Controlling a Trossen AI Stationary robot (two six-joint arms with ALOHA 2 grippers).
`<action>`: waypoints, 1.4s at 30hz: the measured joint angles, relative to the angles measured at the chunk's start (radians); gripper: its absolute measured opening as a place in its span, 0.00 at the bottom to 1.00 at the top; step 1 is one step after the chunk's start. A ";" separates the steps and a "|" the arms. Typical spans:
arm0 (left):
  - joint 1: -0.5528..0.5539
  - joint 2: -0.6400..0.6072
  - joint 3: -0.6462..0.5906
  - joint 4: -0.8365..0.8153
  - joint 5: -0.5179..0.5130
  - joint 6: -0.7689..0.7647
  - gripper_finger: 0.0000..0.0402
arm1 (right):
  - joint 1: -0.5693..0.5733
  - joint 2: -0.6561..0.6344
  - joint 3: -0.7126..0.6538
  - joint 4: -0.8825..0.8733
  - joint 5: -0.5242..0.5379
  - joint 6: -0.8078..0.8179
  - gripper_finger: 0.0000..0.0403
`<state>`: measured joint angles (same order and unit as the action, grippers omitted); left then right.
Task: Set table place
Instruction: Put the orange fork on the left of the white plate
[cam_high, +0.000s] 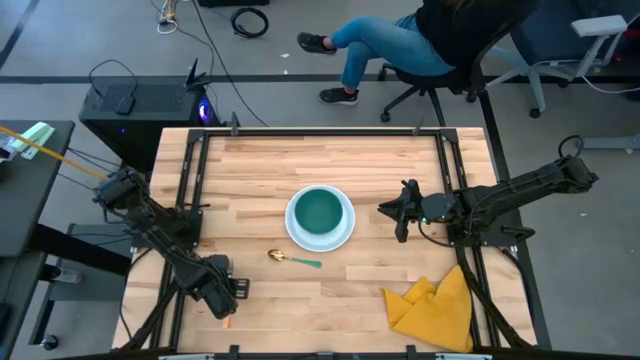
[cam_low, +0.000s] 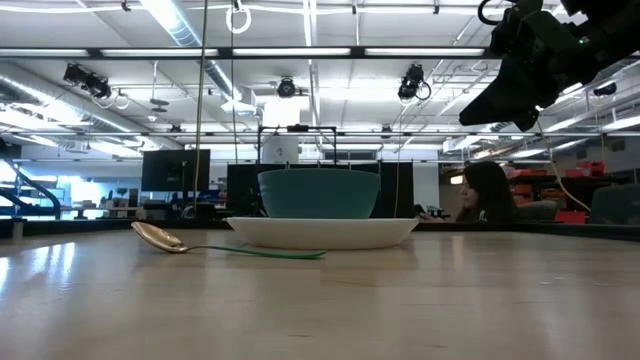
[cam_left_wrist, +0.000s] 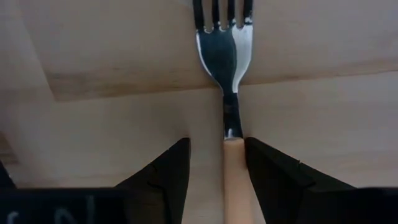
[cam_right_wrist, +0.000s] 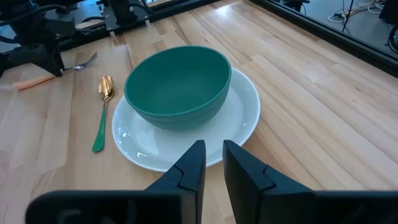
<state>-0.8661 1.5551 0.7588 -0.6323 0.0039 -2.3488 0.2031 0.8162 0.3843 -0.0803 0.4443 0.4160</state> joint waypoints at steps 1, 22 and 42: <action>0.000 0.000 0.000 0.000 0.000 0.004 0.39 | 0.000 0.000 0.000 0.000 0.000 0.000 0.16; 0.001 0.001 -0.001 -0.003 -0.002 0.013 0.18 | 0.000 0.000 0.000 0.000 0.000 0.000 0.16; 0.152 -0.010 0.313 -0.200 -0.071 0.326 0.10 | 0.000 0.000 0.000 0.000 0.000 0.000 0.16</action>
<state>-0.7145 1.5446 1.0715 -0.8327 -0.0669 -2.0232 0.2031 0.8162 0.3843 -0.0803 0.4442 0.4160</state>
